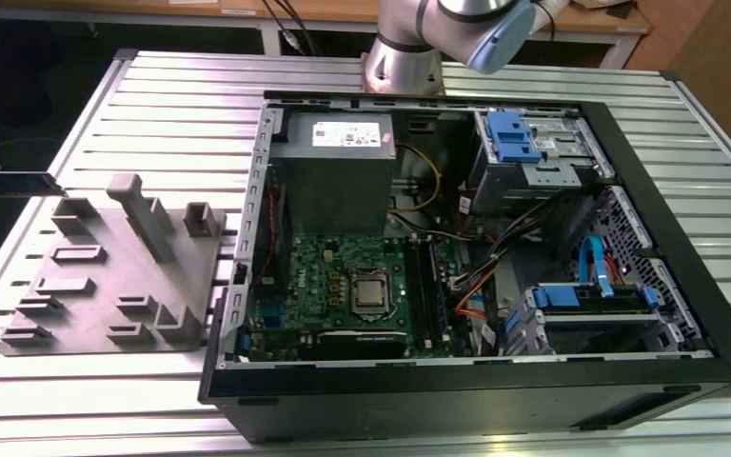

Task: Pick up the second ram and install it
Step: 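Pick up the second ram and move it above second insertion slot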

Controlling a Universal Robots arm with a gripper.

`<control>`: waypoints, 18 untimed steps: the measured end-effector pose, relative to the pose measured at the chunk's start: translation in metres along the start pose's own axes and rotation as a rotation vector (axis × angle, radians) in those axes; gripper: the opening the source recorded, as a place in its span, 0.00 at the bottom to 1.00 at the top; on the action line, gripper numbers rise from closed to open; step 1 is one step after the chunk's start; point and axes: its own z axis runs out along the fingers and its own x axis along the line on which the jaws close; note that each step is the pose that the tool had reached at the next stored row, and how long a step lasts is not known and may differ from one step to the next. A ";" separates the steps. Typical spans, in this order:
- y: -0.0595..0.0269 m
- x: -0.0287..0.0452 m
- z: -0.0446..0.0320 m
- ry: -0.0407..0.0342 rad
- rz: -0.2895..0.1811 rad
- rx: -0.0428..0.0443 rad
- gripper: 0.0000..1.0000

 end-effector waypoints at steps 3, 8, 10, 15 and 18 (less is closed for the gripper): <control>-0.0038 0.0000 0.0001 -0.0002 0.000 0.0002 0.08; -0.0126 -0.0001 -0.0001 -0.0002 0.000 0.0002 0.08; -0.0170 -0.0001 -0.0002 -0.0002 0.000 0.0002 0.08; -0.0275 -0.0002 -0.0004 -0.0001 0.000 0.0002 0.08; -0.0342 -0.0003 -0.0005 -0.0002 0.000 0.0003 0.08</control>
